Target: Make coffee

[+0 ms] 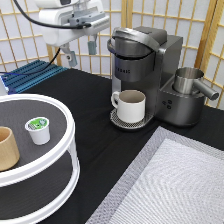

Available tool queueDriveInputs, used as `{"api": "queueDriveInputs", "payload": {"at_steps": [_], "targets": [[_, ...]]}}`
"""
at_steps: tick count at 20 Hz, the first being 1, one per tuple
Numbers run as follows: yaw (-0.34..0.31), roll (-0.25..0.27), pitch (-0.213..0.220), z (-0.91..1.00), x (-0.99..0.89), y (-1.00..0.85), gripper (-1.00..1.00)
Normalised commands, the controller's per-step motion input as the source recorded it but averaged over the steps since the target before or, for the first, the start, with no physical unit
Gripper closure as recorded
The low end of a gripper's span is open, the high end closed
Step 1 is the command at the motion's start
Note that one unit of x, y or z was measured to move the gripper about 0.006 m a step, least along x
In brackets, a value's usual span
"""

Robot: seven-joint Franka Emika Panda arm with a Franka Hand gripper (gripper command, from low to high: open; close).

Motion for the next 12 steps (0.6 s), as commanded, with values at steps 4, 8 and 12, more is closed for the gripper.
{"api": "queueDriveInputs", "payload": {"at_steps": [4, 8, 12], "targets": [[0.000, 0.234, 0.144, 0.52, 0.80, -0.18, -1.00], [-0.012, 0.288, 0.144, 0.42, 0.66, -0.27, -1.00], [-0.002, 0.172, 0.080, 0.15, 0.50, -0.08, -1.00]]}}
